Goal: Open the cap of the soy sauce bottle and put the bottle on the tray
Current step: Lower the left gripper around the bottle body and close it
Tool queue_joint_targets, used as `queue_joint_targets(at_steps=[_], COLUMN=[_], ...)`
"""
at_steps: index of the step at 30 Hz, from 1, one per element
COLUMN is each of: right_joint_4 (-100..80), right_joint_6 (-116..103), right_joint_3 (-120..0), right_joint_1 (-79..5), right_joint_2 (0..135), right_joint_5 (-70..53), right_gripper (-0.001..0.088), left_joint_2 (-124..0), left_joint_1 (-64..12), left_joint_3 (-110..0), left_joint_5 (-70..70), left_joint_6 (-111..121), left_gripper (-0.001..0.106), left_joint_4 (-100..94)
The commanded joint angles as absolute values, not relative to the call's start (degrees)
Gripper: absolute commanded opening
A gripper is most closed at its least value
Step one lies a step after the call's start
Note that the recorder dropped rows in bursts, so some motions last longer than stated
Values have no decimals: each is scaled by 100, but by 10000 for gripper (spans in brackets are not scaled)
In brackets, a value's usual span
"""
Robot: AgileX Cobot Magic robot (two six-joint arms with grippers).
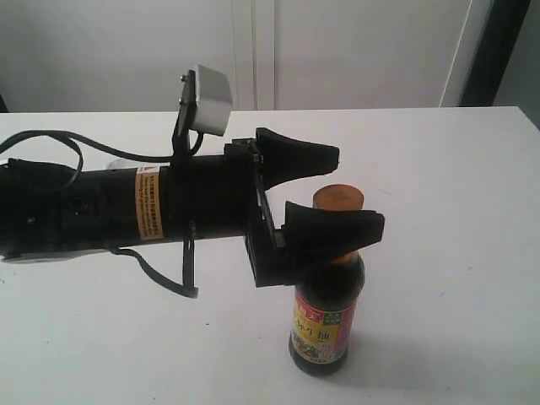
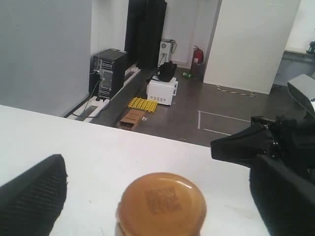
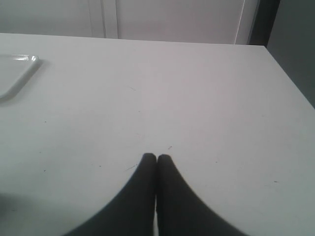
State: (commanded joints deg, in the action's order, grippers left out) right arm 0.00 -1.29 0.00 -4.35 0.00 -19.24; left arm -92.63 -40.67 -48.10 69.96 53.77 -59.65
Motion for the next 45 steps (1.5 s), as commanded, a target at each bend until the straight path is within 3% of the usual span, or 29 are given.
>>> queue_joint_targets(at_steps=[45], right_joint_4=[0], right_joint_6=[-129], right_joint_3=[0], right_joint_1=[-435], right_joint_2=[0], right_joint_5=[-1924], right_gripper=[0], left_joint_2=[-9939], left_joint_1=[-4067], left_joint_3=[-4810], left_joint_5=[6996], left_joint_6=[4835], left_gripper=[1050], left_joint_4=[-5767])
